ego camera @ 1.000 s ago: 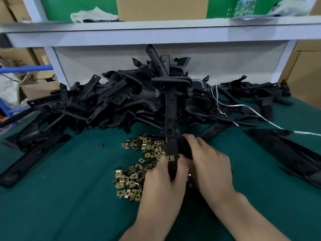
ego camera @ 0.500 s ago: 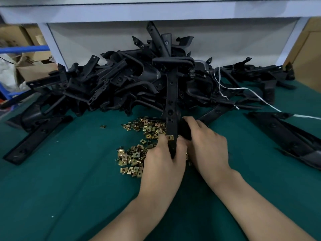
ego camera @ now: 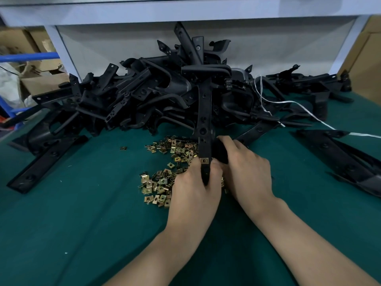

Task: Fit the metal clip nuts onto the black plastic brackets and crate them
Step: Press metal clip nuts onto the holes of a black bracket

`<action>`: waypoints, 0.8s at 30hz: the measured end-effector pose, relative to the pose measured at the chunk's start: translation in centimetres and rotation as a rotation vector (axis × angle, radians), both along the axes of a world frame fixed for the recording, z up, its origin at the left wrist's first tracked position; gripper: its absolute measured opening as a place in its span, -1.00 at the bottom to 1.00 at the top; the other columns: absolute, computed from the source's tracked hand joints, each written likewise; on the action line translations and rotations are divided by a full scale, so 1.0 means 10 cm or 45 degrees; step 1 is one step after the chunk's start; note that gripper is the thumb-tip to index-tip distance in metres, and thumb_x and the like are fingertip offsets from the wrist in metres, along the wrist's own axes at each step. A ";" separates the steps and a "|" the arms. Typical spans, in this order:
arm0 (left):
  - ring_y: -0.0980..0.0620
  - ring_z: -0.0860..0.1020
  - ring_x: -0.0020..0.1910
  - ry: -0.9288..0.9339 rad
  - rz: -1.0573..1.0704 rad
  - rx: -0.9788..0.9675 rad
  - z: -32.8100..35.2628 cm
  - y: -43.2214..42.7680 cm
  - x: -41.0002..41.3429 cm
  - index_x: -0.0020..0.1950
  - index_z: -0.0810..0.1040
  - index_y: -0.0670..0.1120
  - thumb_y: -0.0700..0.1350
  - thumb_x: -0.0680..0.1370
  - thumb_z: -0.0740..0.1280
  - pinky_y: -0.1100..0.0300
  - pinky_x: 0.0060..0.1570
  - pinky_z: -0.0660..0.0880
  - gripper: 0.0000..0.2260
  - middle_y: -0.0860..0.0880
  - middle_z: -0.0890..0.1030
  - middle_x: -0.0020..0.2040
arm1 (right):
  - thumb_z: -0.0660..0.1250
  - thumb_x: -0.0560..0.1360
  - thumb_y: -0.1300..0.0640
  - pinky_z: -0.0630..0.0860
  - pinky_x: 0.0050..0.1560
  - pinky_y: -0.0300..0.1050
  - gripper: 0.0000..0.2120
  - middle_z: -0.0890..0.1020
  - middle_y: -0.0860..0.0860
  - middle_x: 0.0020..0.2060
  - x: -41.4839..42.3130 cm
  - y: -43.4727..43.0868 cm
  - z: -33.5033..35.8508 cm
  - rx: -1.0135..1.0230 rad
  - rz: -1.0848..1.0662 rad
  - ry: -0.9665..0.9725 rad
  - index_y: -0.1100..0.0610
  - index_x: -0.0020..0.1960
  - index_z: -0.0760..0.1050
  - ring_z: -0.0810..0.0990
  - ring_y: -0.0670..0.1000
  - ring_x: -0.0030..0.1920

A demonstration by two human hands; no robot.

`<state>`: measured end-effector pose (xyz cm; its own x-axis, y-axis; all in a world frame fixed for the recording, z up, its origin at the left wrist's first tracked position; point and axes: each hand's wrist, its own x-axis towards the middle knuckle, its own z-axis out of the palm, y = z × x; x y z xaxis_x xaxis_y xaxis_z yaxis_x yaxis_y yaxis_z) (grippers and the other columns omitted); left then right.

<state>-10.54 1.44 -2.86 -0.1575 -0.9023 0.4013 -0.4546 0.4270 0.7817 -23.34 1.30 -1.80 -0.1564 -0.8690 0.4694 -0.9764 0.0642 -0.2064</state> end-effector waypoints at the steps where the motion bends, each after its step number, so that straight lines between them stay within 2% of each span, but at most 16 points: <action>1: 0.13 0.41 -0.57 0.004 0.000 0.002 0.00 0.00 0.00 -0.25 0.32 0.10 0.07 0.63 0.24 0.36 -0.52 0.30 -0.73 0.10 0.35 -0.56 | 0.30 0.55 -0.10 0.28 -0.30 -0.09 -0.56 0.63 -0.03 0.04 0.00 0.00 0.00 -0.005 0.001 0.000 -0.02 0.39 0.37 0.65 0.10 -0.02; 6: 0.12 0.41 -0.58 0.018 0.008 0.022 0.00 0.00 0.00 -0.27 0.33 0.10 0.12 0.62 0.23 0.35 -0.53 0.28 -0.72 0.11 0.41 -0.56 | 0.20 0.53 -0.14 0.27 -0.30 -0.10 -0.54 0.63 -0.03 0.04 -0.01 0.01 0.00 -0.024 0.005 -0.003 -0.02 0.39 0.36 0.65 0.10 -0.03; 9: 0.13 0.40 -0.58 0.035 -0.013 0.070 0.00 0.01 0.00 -0.28 0.32 0.10 0.10 0.63 0.24 0.35 -0.53 0.29 -0.70 0.21 0.47 -0.51 | 0.26 0.56 -0.14 0.26 -0.30 -0.09 -0.56 0.62 -0.03 0.06 0.00 0.00 0.00 -0.010 0.012 0.000 -0.03 0.39 0.36 0.65 0.10 -0.01; 13: 0.12 0.44 -0.55 0.067 -0.011 0.090 0.01 0.01 0.00 -0.17 0.36 0.08 0.16 0.60 0.25 0.35 -0.53 0.29 -0.77 0.09 0.43 -0.53 | 0.30 0.55 -0.09 0.24 -0.29 -0.10 -0.57 0.63 -0.03 0.05 -0.02 0.01 -0.01 -0.012 0.018 -0.019 -0.02 0.38 0.38 0.65 0.10 -0.02; 19: 0.11 0.41 -0.57 0.003 -0.009 -0.013 0.01 0.01 0.01 -0.13 0.35 0.04 0.10 0.63 0.24 0.35 -0.56 0.27 -0.79 0.10 0.35 -0.55 | 0.11 0.49 -0.17 0.28 -0.29 -0.08 -0.49 0.63 -0.03 0.04 -0.02 0.00 -0.02 -0.006 0.057 0.004 -0.02 0.39 0.37 0.64 0.11 -0.01; 24: 0.15 0.40 -0.56 -0.009 -0.008 -0.031 0.00 0.00 0.03 -0.14 0.39 0.01 0.02 0.65 0.27 0.38 -0.54 0.25 -0.80 0.13 0.34 -0.52 | 0.29 0.56 -0.09 0.26 -0.30 -0.09 -0.58 0.62 -0.03 0.04 -0.03 0.01 -0.02 -0.003 0.020 0.021 -0.02 0.38 0.37 0.65 0.11 -0.02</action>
